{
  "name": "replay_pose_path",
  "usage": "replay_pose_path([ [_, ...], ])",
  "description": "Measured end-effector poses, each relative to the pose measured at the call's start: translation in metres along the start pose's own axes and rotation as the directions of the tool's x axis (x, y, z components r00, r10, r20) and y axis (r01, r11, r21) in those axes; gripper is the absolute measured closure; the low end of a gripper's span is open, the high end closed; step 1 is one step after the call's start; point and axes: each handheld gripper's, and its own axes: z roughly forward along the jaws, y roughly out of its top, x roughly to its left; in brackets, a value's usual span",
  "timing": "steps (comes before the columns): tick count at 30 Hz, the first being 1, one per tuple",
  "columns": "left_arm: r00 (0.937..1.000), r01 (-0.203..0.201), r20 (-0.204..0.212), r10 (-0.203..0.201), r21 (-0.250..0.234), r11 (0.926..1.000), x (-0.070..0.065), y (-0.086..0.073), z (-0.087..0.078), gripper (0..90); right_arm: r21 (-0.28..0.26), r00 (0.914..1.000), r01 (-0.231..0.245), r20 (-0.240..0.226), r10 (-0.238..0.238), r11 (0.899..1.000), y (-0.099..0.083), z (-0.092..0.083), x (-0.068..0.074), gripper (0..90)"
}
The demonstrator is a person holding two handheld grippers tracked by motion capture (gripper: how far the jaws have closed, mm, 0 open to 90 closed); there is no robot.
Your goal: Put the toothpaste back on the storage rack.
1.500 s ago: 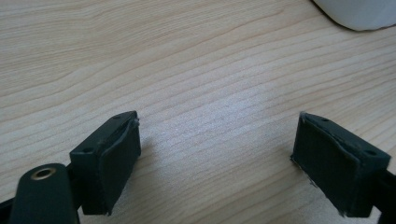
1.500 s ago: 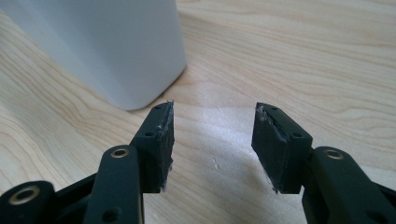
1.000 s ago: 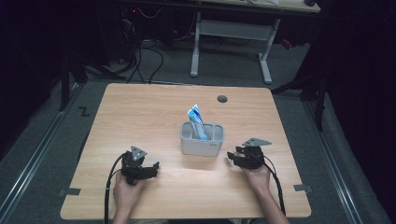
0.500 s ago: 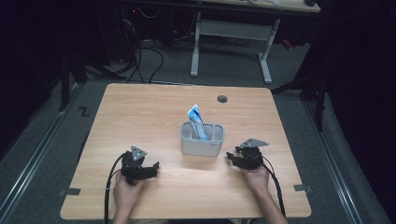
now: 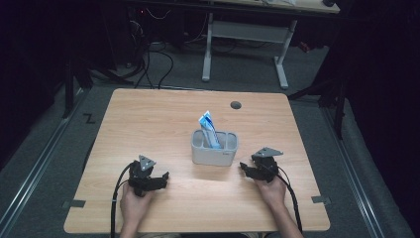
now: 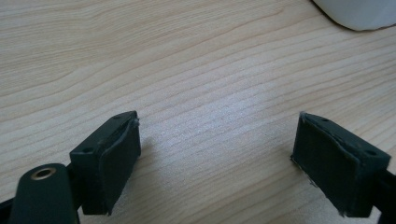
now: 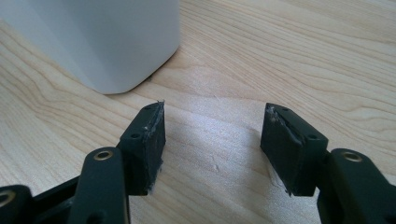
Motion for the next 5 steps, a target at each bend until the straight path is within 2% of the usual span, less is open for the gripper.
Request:
replay_pose_path([
  [5,1.0000,0.000,0.000,0.000,0.000,1.0000,0.0000,0.0000,0.0000,15.4,0.001,1.0000,0.001,-0.002,-0.001,1.000,0.0000,0.0000,0.0000,39.7],
])
